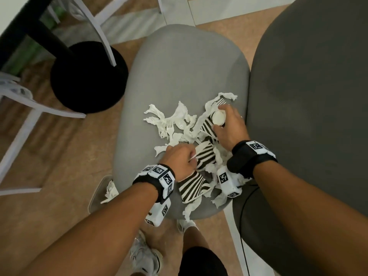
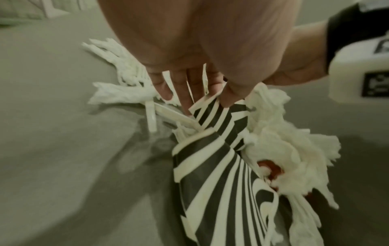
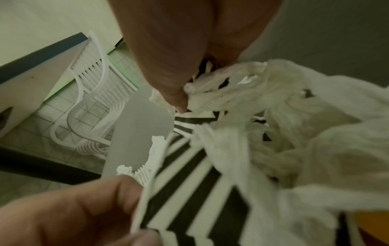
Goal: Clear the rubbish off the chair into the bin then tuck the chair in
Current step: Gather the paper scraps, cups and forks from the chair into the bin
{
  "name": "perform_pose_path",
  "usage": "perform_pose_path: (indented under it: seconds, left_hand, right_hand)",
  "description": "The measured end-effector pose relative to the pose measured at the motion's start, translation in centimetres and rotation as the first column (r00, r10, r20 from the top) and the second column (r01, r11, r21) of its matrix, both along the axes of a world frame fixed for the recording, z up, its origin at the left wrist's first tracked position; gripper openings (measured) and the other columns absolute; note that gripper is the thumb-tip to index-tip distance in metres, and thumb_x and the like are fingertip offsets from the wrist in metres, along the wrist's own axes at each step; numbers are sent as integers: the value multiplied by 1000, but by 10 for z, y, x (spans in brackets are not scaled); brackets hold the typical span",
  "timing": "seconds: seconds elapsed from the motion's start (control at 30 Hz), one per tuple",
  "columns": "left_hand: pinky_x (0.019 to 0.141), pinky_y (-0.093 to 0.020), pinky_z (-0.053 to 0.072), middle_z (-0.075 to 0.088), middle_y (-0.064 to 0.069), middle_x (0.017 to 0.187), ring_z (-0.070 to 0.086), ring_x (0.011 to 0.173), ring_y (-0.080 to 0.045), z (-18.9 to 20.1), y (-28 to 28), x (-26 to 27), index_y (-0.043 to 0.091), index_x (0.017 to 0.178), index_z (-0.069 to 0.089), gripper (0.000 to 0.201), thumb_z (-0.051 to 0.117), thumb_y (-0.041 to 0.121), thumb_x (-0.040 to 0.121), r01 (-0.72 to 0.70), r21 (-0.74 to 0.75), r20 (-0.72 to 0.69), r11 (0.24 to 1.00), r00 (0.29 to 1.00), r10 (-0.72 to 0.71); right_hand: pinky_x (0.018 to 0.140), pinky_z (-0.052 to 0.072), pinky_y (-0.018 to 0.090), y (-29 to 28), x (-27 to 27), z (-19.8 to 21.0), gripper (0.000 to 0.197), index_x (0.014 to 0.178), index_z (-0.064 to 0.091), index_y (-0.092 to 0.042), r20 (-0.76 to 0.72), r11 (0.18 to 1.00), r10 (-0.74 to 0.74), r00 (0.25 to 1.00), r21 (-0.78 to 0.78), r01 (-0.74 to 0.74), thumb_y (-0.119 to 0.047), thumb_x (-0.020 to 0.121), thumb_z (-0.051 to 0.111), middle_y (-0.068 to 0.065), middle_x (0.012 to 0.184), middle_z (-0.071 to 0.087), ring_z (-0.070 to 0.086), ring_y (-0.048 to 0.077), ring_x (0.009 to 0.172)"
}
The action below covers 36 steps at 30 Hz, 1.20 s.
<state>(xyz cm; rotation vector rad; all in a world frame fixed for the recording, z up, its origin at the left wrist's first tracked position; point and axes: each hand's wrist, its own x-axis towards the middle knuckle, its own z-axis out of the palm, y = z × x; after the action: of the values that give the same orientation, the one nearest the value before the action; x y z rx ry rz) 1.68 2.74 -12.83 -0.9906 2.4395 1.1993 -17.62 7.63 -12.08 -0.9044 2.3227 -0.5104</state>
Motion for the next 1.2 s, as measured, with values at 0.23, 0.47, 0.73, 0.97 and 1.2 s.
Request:
perform_pose_path:
  seconds: [0.23,0.47,0.73,0.97,1.2]
  left_hand:
    - [49,-26,32,52,3,65,43,54,-12,27,-23,37,16,83,52,9,60,19,87,-299,-18,-144,954,945,294]
    - [63,-40,53,63,0,80,58,64,-23,38,-19,114,27,94,44,14,56,24,88,-507,1,-196,862,845,497]
    - [78,-46,56,67,2,104,67,83,-28,13,-19,275,31,127,41,44,53,36,85,-806,-65,-131,588,591,796]
    - [83,-24,47,69,0,118,67,101,-20,-46,8,363,16,126,56,36,61,25,92,-837,-3,36,548,547,836]
    - [76,-33,49,67,-14,121,67,98,-29,-77,36,386,6,145,32,59,55,22,93,-863,44,242,503,498,833]
  right_hand:
    - [102,39,23,-5,35,31,49,137,49,-24,-66,978,-44,997,-206,30,-18,91,67,1,140,44,43,5,99]
    - [94,35,20,-12,107,48,53,140,46,-22,-4,975,25,1000,-221,-25,-35,93,67,1,137,55,52,15,118]
    - [80,50,27,-18,249,29,51,129,52,-27,204,960,219,954,-218,-174,-53,88,66,-6,108,66,63,12,94]
    - [88,50,28,3,355,-7,47,128,51,-27,380,911,411,828,-134,-391,-41,88,70,-4,113,67,64,12,100]
    - [85,52,30,17,388,-48,45,124,52,-21,341,933,345,874,-27,-358,-43,89,69,-7,108,66,62,10,92]
